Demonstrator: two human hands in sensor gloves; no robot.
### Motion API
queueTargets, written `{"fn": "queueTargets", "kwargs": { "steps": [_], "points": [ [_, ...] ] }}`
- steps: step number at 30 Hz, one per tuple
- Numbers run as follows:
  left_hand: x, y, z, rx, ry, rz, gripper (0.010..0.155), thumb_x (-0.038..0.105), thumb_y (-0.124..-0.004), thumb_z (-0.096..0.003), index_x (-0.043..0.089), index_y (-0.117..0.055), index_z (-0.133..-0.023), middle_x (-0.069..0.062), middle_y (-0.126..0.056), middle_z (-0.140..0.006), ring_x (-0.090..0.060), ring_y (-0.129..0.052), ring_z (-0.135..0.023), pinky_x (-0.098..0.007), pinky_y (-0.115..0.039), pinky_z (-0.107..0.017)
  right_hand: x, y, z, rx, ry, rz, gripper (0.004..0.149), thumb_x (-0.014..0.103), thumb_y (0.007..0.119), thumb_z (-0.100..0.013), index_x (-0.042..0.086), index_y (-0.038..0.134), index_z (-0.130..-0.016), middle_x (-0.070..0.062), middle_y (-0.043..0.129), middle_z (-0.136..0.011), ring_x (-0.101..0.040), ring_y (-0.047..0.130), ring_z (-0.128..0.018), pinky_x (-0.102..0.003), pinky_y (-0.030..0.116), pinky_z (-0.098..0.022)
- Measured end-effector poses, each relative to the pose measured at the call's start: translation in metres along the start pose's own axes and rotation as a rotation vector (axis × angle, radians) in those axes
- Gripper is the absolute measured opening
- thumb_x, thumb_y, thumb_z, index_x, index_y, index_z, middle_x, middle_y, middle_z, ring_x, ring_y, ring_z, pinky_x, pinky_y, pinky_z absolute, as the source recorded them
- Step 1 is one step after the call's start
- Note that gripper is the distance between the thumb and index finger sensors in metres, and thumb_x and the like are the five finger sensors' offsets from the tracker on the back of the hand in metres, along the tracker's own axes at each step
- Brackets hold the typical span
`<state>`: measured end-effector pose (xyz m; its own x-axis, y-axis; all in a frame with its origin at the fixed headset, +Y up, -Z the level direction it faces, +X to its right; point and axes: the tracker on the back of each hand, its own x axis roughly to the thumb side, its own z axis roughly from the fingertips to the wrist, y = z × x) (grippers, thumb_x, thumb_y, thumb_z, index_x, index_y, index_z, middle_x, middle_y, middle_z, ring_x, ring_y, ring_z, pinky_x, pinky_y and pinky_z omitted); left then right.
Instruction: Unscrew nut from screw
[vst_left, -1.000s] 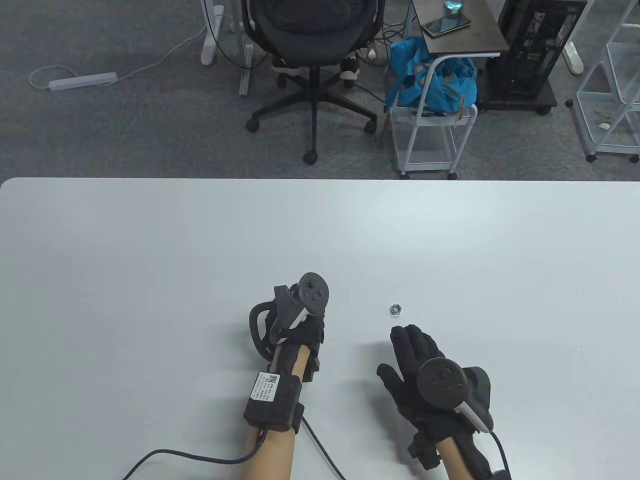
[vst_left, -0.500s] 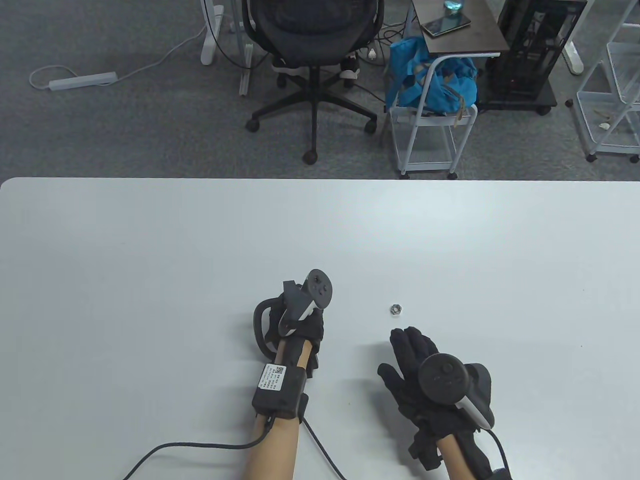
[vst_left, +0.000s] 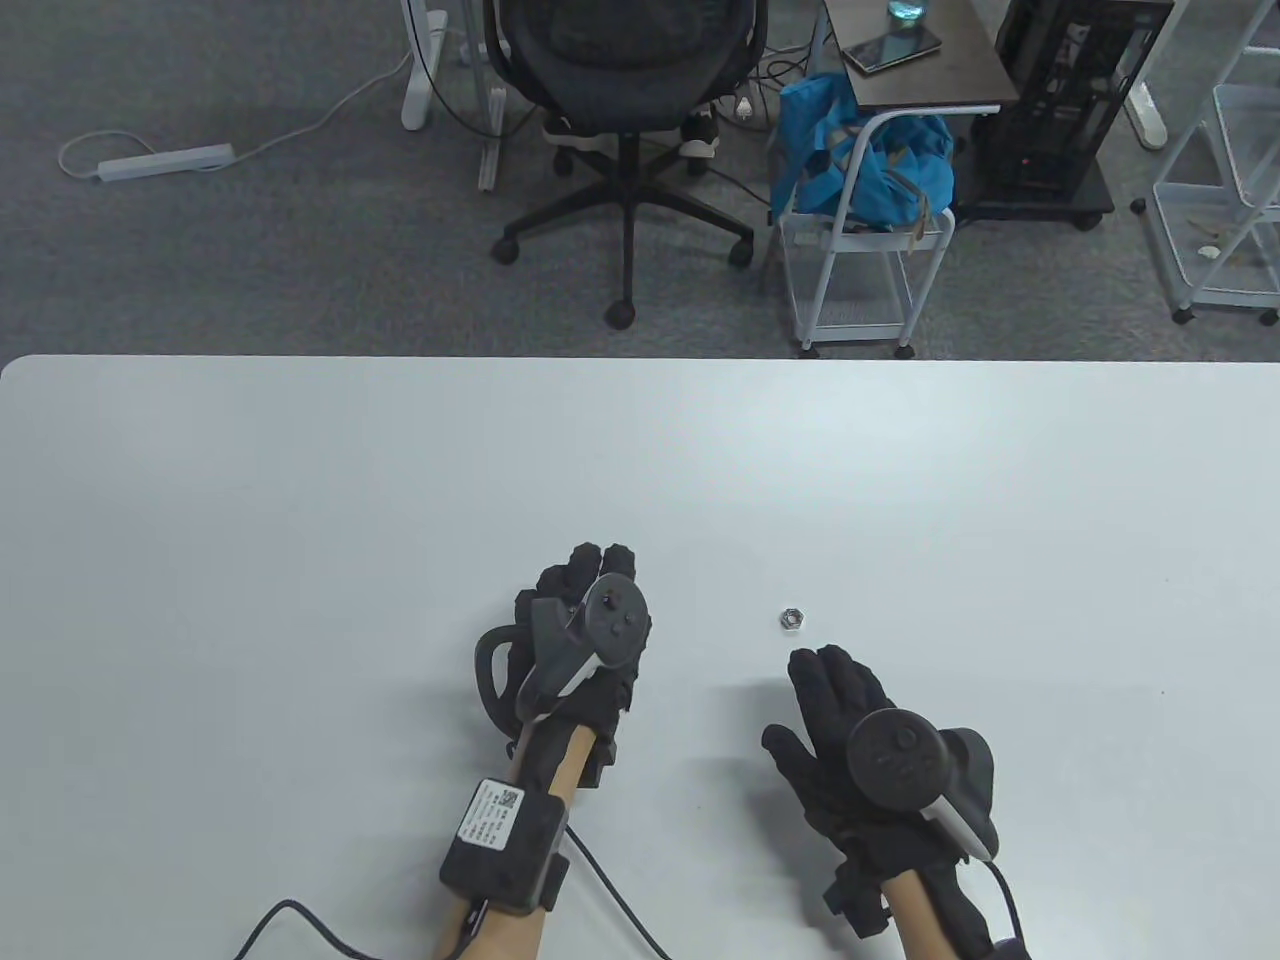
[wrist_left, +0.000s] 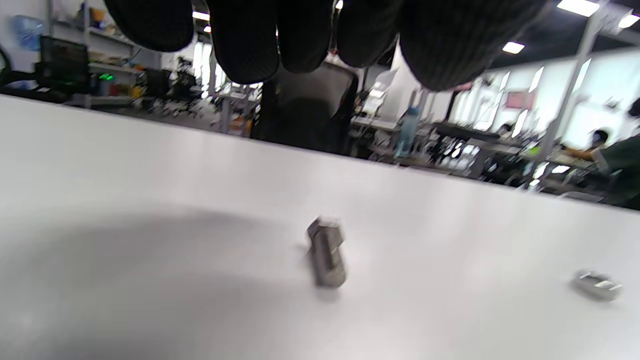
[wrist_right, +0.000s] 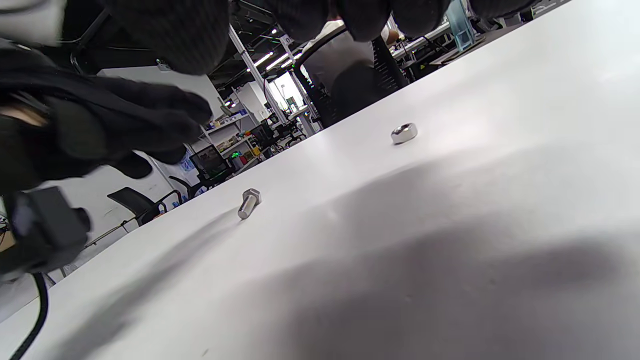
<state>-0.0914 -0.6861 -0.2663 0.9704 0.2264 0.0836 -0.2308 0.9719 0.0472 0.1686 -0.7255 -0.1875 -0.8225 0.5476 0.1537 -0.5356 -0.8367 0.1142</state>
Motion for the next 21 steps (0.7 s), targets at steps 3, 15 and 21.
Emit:
{"fn": "queueTargets", "kwargs": {
  "steps": [3,15,21],
  "points": [
    [0.007,0.022,0.033,0.087,-0.114,0.07,0.073,0.05,-0.079,-0.0483,0.031,-0.055,-0.115,-0.01,-0.055,-0.123,-0.042,-0.063,-0.106,-0.069,-0.056,-0.072,0.0,-0.001,0.0,0.004,-0.023,0.028,0.085,0.053,0.07,-0.056,0.017,0.027,-0.12,-0.021,0.026,-0.122,-0.055,0.034,-0.107,-0.074,0.041,-0.068],
    [0.015,-0.015,0.09,0.046,-0.336,0.133,0.084,0.056,-0.077,-0.0478,0.031,-0.038,-0.119,-0.013,-0.037,-0.127,-0.044,-0.043,-0.115,-0.071,-0.045,-0.075,0.001,0.008,0.002,0.032,-0.058,0.11,0.097,0.061,0.069,-0.054,0.016,0.01,-0.117,-0.021,0.005,-0.119,-0.055,0.021,-0.108,-0.075,0.035,-0.069],
    [0.008,-0.016,0.088,0.035,-0.323,0.159,0.085,0.056,-0.077,-0.0479,0.031,-0.038,-0.119,-0.013,-0.037,-0.127,-0.043,-0.041,-0.115,-0.071,-0.043,-0.076,0.003,0.01,0.004,0.022,-0.08,0.107,0.095,0.059,0.069,-0.054,0.016,0.012,-0.117,-0.018,0.008,-0.119,-0.053,0.02,-0.108,-0.073,0.032,-0.071]
  ]
}}
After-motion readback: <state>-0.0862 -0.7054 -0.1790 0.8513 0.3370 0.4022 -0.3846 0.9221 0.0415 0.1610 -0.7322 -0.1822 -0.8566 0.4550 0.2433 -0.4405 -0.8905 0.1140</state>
